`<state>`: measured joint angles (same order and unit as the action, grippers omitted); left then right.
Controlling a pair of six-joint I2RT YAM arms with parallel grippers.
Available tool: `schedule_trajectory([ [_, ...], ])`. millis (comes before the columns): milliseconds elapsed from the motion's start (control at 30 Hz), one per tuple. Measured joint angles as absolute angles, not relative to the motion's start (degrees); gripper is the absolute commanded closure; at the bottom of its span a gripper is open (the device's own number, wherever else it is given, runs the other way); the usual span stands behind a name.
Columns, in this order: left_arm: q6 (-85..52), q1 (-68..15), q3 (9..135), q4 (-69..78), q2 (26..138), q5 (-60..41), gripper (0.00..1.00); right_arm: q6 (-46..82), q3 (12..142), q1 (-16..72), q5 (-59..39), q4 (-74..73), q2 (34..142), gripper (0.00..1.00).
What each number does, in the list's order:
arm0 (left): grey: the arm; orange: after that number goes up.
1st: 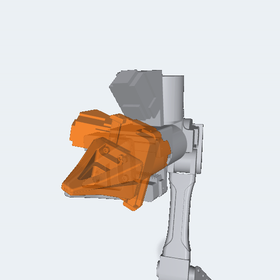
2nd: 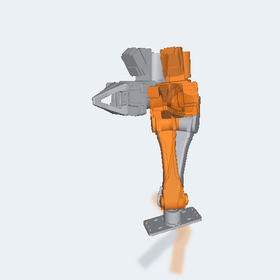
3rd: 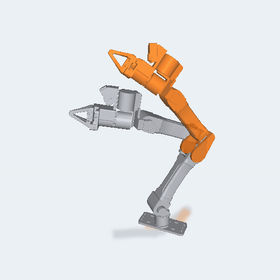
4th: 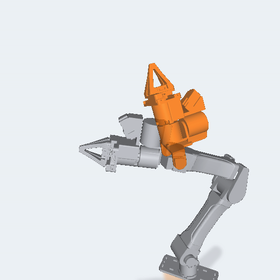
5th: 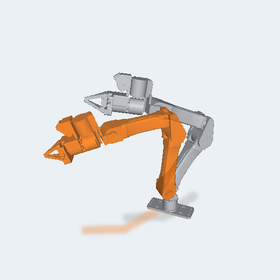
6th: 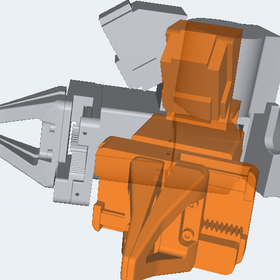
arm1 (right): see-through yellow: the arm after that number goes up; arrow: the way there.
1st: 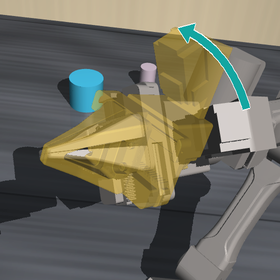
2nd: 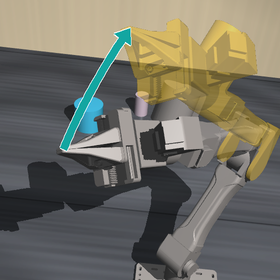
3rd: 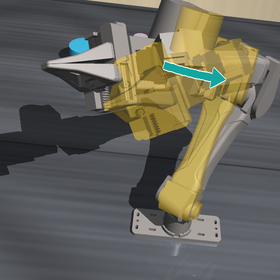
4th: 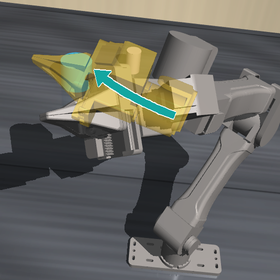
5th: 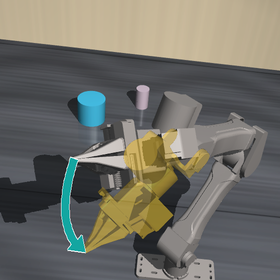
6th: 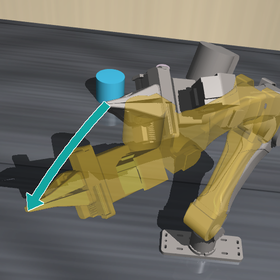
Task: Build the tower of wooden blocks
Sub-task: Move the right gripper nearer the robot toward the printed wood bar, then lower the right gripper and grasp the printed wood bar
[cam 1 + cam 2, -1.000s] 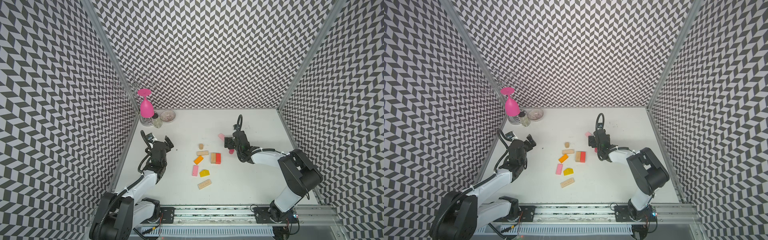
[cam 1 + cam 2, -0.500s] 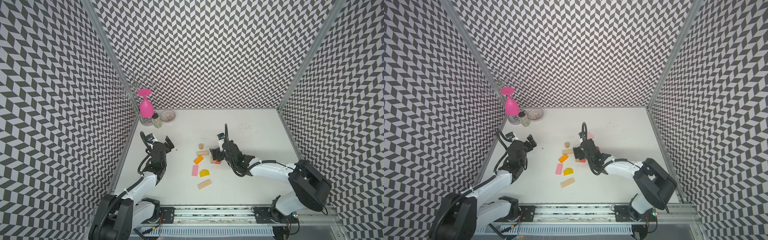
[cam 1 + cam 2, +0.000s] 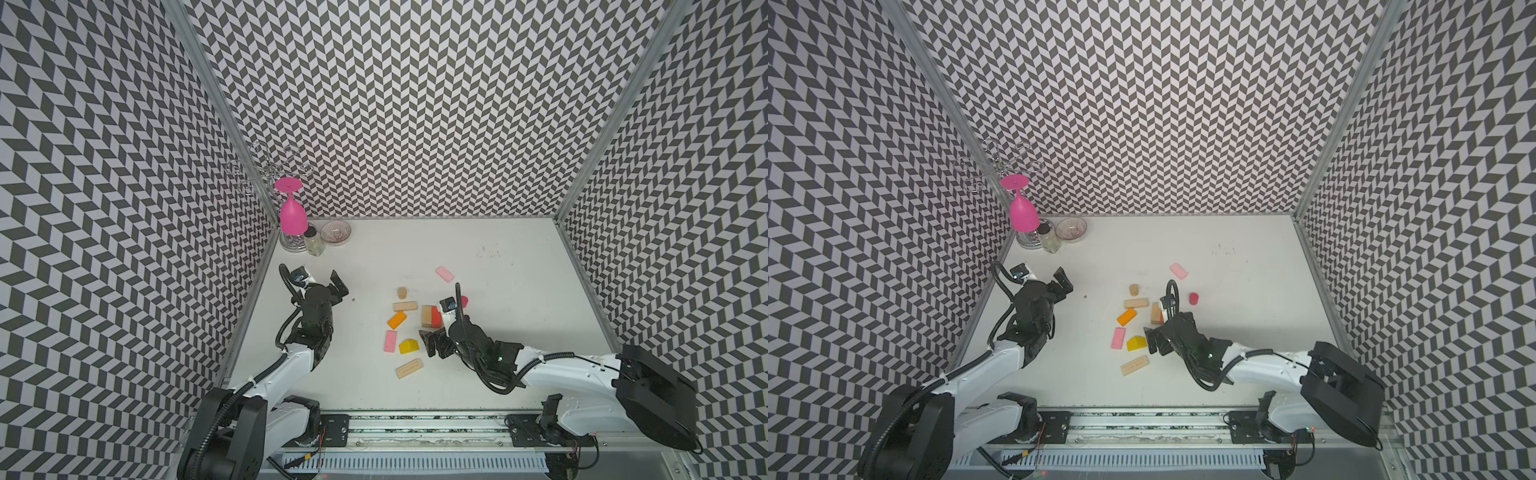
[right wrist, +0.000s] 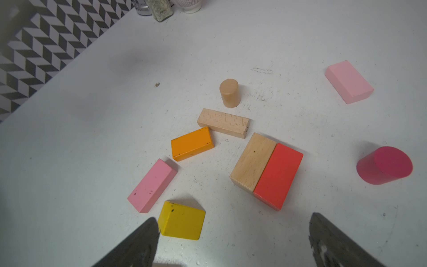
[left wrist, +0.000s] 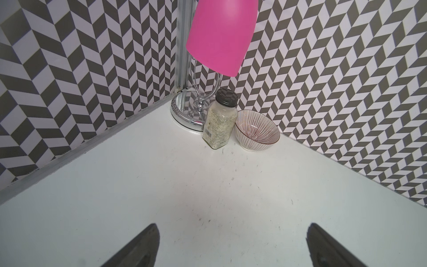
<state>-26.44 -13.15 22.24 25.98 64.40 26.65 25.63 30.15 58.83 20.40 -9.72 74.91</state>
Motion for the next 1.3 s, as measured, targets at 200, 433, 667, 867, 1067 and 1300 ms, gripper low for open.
schedule_trajectory([
  [200, -26.24, -13.15, 21.76, 27.33, 64.38, 26.96, 0.00, 34.02, 29.02, 61.89, 19.88, -7.86, 70.94, 0.00],
  [433, -26.24, -13.15, 21.54, 27.20, 64.23, 26.76, 0.00, 40.14, 27.51, 76.84, 23.27, -5.37, 68.31, 0.01],
  [667, -26.24, -13.15, 21.52, 26.68, 62.61, 26.06, 0.00, 41.63, 34.63, 79.37, 26.55, 2.26, 84.93, 0.00],
  [867, -26.24, -13.15, 21.32, 26.02, 62.19, 26.04, 0.00, 41.12, 40.32, 81.03, 27.62, 5.08, 93.91, 0.01],
  [1067, -26.26, -13.15, 21.32, 25.76, 62.50, 26.04, 0.00, 40.21, 43.79, 81.36, 28.34, 6.09, 96.77, 0.00],
  [1300, -26.24, -13.15, 21.34, 25.32, 64.55, 25.87, 0.00, 40.97, 48.80, 81.36, 31.81, 9.85, 100.97, 0.00],
])
